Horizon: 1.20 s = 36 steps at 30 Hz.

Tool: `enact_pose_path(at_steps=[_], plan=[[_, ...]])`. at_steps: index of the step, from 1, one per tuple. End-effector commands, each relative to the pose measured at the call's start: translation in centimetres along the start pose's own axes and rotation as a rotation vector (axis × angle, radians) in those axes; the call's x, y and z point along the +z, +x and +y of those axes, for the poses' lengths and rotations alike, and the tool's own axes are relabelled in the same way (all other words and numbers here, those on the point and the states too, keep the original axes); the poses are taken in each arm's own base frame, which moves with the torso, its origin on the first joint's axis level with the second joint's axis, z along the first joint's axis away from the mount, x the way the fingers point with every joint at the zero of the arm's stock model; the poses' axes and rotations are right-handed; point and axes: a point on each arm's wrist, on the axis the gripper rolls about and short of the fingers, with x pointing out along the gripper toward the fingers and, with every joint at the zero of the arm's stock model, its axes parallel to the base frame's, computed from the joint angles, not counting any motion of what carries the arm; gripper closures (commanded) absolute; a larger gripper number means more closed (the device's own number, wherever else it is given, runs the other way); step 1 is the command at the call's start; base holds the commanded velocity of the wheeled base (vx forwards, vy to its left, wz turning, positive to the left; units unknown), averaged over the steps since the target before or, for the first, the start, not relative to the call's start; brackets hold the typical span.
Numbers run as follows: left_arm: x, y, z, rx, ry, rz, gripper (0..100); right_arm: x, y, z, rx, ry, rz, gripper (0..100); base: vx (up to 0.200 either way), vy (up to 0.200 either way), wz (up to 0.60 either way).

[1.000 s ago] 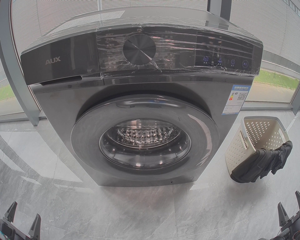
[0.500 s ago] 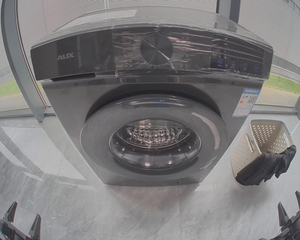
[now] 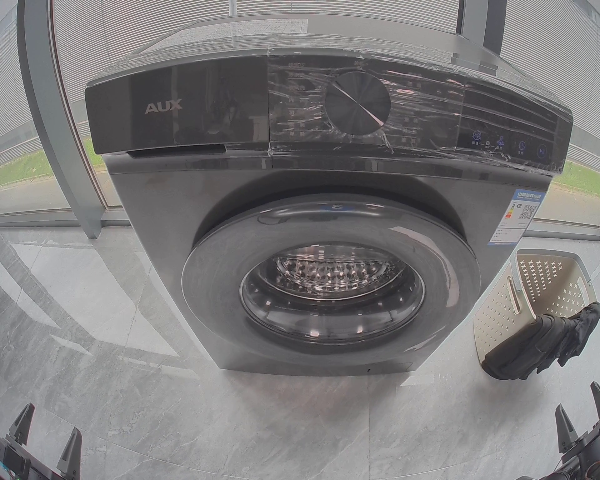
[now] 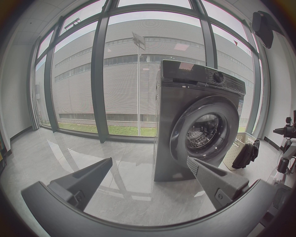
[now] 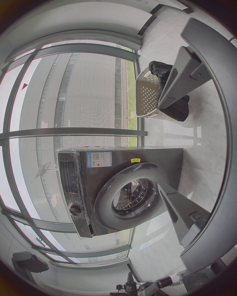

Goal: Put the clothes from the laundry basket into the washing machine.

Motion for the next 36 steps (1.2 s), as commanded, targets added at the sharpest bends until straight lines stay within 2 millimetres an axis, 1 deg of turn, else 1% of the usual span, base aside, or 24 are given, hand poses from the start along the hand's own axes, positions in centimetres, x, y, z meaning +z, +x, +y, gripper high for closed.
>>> enact_pose_path(at_steps=[1, 8, 11, 32, 35, 36], plan=[[-0.53, 0.00, 0.01, 0.000, 0.000, 0.000, 0, -0.51, 0.01, 0.00, 0.002, 0.001, 0.002, 0, 0.000, 0.000, 0.00], [-0.53, 0.00, 0.01, 0.000, 0.002, 0.000, 0, -0.51, 0.01, 0.02, 0.006, 0.001, 0.002, 0, 0.000, 0.000, 0.00], [-0.53, 0.00, 0.01, 0.000, 0.002, 0.000, 0, -0.53, 0.01, 0.02, 0.006, 0.001, 0.003, 0, 0.000, 0.000, -0.60], [-0.53, 0.00, 0.01, 0.000, 0.002, 0.000, 0, -0.51, 0.01, 0.02, 0.008, 0.001, 0.002, 0, 0.000, 0.000, 0.00], [-0.53, 0.00, 0.01, 0.000, 0.002, 0.000, 0, -0.51, 0.01, 0.02, 0.006, 0.001, 0.002, 0, 0.000, 0.000, -0.60], [-0.53, 0.00, 0.01, 0.000, 0.002, 0.000, 0, -0.51, 0.01, 0.02, 0.006, 0.001, 0.002, 0, 0.000, 0.000, 0.00]])
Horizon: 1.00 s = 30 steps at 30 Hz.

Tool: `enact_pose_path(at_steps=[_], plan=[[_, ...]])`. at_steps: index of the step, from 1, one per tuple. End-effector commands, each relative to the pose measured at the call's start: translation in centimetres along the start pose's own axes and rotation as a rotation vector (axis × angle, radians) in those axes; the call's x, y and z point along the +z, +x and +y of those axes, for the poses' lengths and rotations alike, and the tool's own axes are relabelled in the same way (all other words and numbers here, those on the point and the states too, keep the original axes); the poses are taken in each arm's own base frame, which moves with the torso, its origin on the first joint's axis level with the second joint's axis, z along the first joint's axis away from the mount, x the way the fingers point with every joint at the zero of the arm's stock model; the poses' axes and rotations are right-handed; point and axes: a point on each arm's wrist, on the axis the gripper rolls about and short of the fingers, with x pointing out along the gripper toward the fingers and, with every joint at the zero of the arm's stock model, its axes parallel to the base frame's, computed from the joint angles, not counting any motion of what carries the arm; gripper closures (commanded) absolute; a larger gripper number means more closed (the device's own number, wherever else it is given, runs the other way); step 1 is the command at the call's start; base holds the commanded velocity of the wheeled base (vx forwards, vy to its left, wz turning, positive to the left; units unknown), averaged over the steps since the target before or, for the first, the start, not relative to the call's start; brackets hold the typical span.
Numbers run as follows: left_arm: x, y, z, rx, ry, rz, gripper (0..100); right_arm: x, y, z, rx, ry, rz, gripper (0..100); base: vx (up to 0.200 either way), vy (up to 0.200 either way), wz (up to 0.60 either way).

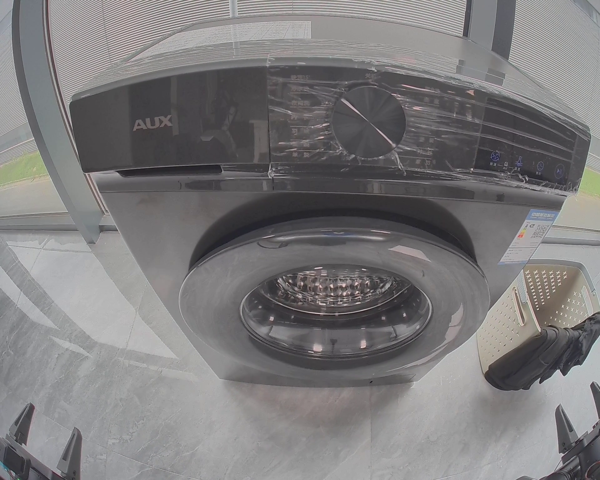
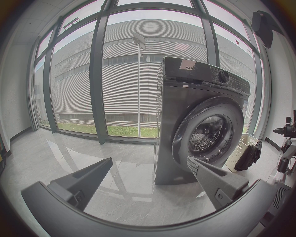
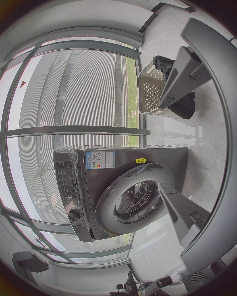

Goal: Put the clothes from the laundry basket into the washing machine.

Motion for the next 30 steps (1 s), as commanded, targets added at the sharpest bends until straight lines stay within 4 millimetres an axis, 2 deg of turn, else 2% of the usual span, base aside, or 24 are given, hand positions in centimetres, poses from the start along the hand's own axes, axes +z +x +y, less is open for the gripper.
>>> enact_pose_path(at_steps=[1, 17, 20, 30], plan=[[-0.53, 0.00, 0.01, 0.000, 0.000, 0.000, 0, -0.52, 0.01, 0.00, 0.000, 0.000, 0.002, 0, 0.000, 0.000, 0.00], [-0.53, 0.00, 0.01, 0.000, 0.000, 0.000, 0, -0.54, 0.01, 0.01, 0.004, -0.002, 0.004, 0, 0.000, 0.000, 0.00], [-0.53, 0.00, 0.01, 0.000, 0.000, 0.000, 0, -0.54, 0.01, 0.01, 0.004, 0.000, 0.004, 0, 0.000, 0.000, -0.60], [-0.53, 0.00, 0.01, 0.000, 0.000, 0.000, 0, -0.54, 0.01, 0.00, 0.000, -0.002, 0.004, 0, 0.000, 0.000, 0.00]])
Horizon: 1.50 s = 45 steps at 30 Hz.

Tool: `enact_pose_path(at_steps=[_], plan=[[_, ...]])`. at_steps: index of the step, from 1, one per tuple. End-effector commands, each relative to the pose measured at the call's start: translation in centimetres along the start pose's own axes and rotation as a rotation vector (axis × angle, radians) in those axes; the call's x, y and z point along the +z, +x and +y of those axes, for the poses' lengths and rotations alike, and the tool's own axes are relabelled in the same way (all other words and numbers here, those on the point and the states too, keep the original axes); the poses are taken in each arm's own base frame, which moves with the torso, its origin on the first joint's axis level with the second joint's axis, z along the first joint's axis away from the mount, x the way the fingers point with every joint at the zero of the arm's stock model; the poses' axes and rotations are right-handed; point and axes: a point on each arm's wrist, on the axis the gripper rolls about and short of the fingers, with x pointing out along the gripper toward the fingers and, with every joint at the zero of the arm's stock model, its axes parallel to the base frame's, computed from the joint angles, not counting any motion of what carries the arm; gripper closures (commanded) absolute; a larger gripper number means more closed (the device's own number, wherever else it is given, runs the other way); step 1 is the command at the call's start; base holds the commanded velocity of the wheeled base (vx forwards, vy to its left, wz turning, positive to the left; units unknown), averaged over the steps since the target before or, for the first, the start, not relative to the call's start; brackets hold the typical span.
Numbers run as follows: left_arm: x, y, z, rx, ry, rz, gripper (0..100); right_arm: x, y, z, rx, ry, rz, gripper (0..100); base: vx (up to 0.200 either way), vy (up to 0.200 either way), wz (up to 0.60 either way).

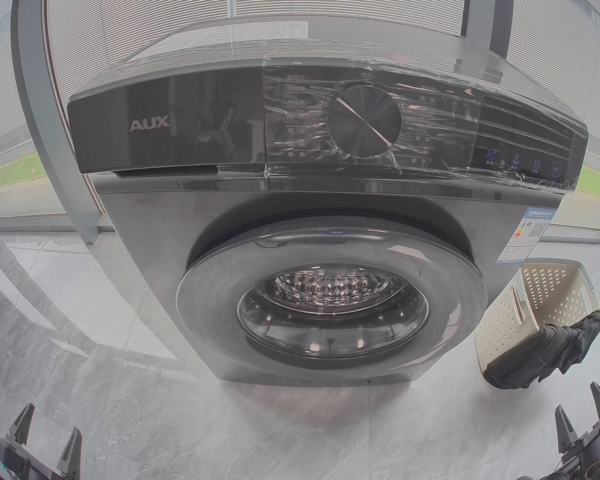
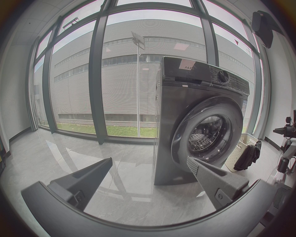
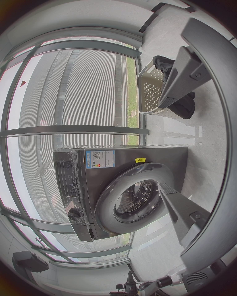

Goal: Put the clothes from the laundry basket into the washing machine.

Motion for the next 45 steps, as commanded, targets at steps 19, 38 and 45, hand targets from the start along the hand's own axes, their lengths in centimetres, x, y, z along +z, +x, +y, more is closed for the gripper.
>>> enact_pose_path(at_steps=[19, 38, 45], plan=[[-0.53, 0.00, 0.01, 0.000, -0.001, 0.000, 0, -0.53, 0.01, 0.01, 0.005, -0.001, 0.003, 0, 0.000, 0.000, -0.06], [-0.53, 0.00, 0.01, 0.000, -0.007, 0.000, 0, -0.52, 0.00, 0.00, 0.002, -0.001, 0.000, 0, 0.000, 0.000, -0.13], [-0.49, -0.02, 0.01, 0.000, -0.008, -0.002, 0, -0.51, 0.01, 0.00, 0.002, -0.001, 0.002, 0, 0.086, 0.000, 0.00]])
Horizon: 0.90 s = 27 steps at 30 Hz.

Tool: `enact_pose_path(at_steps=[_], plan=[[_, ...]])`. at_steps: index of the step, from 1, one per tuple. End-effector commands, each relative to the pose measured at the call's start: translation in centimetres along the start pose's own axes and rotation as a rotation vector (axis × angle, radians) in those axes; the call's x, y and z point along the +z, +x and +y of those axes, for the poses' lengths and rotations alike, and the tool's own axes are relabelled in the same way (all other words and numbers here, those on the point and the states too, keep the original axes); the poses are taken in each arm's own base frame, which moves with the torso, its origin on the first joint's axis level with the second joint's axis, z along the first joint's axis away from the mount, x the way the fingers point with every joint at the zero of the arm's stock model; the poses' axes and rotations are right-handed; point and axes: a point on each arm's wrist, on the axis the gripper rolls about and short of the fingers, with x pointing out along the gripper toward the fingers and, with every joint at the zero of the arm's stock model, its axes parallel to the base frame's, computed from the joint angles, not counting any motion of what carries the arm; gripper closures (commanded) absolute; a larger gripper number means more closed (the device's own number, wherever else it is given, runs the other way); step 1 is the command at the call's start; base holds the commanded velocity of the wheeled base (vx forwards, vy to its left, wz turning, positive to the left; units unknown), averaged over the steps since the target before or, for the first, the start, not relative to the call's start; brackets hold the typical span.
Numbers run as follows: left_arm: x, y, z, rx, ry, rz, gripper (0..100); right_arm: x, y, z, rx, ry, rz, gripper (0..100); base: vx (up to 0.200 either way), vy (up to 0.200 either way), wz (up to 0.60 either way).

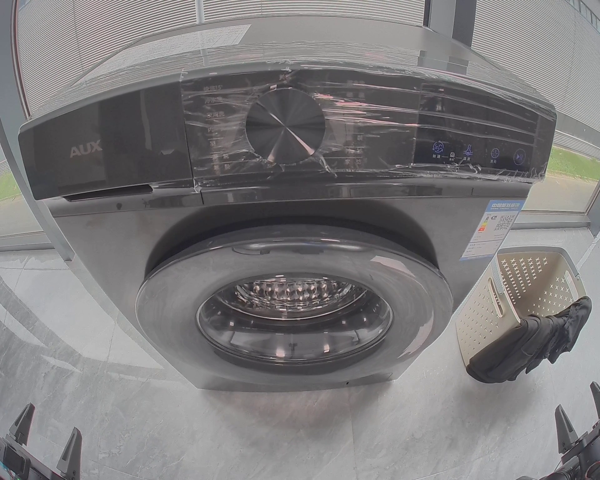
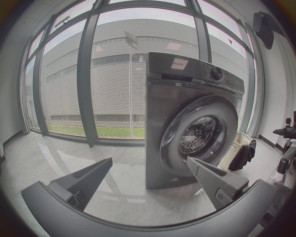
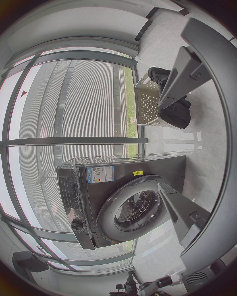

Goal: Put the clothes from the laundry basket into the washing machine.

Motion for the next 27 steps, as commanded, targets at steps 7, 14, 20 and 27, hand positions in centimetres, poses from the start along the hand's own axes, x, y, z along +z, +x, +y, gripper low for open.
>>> enact_pose_path(at_steps=[7, 14, 20, 27], plan=[[-0.5, 0.0, 0.0, 0.000, 0.003, -0.002, 0, -0.5, 0.0, 0.0, 0.005, -0.030, 0.005, 0, 0.000, 0.000, 0.00], [-0.5, 0.0, 0.0, 0.000, 0.008, 0.000, 0, 5.5, -1.9, 0.2, 0.097, -0.014, -0.232, 0, 0.000, 0.000, 0.00], [-0.5, 0.0, 0.0, 0.000, 0.006, -0.002, 0, 7.6, -0.6, 0.6, 0.365, -0.006, -0.026, 0, 0.000, 0.000, 0.00], [-0.5, 0.0, 0.0, 0.000, 0.008, -0.002, 0, 7.8, 5.1, 1.3, 0.635, 0.018, 0.262, 0, 0.000, 0.000, 0.00]])
